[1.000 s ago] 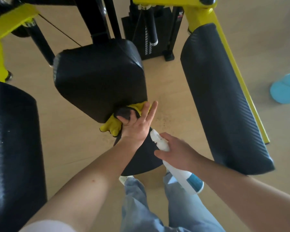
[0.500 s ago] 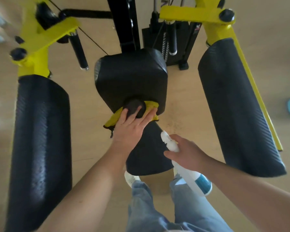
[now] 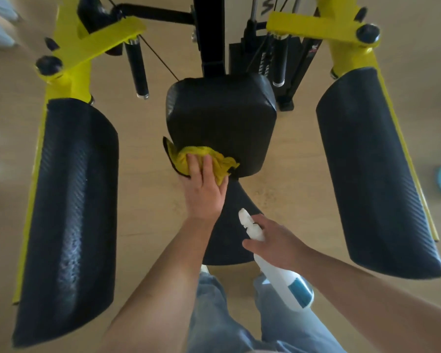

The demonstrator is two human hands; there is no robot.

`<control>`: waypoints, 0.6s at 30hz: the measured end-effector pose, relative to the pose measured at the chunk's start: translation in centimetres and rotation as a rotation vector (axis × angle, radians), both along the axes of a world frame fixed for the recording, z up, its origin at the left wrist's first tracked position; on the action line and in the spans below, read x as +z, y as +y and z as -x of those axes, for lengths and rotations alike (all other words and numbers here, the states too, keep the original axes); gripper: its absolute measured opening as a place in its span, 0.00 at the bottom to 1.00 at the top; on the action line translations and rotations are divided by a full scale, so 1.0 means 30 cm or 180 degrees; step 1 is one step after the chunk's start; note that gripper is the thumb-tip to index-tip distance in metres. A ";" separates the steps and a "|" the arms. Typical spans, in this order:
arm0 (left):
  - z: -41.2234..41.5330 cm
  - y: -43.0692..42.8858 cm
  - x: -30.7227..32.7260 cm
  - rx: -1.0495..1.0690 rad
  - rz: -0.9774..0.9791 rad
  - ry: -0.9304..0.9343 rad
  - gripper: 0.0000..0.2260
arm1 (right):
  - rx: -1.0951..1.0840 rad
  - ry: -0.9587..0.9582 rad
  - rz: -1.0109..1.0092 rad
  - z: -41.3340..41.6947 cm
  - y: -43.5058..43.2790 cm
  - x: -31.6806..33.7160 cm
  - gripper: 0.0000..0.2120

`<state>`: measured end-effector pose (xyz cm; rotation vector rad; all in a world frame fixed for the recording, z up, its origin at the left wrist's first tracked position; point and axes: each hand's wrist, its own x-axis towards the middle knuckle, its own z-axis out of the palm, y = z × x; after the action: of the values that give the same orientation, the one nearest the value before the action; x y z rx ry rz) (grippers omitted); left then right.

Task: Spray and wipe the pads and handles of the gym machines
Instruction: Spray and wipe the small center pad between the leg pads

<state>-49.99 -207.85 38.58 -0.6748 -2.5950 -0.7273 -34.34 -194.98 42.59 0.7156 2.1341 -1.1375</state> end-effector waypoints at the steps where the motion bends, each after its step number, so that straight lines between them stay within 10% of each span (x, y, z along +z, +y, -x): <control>1: -0.020 -0.014 -0.021 0.0083 -0.0133 -0.0267 0.41 | -0.0018 -0.0032 -0.0001 -0.006 0.005 -0.005 0.26; 7: -0.026 -0.018 0.066 -0.0106 -0.0636 -0.1225 0.41 | -0.0059 -0.0097 0.0006 -0.001 0.034 -0.017 0.26; 13: 0.059 0.029 0.192 -0.0081 -0.1219 -0.0640 0.40 | -0.0037 0.0098 -0.0030 0.061 0.029 -0.003 0.25; 18: 0.024 0.000 0.083 0.0312 -0.1778 -0.1958 0.44 | -0.0167 0.0253 0.0002 0.117 0.029 0.007 0.24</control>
<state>-50.72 -207.86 41.07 -0.1562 -2.6783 -1.7554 -37.86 -194.10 42.78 0.7414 2.1923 -1.2126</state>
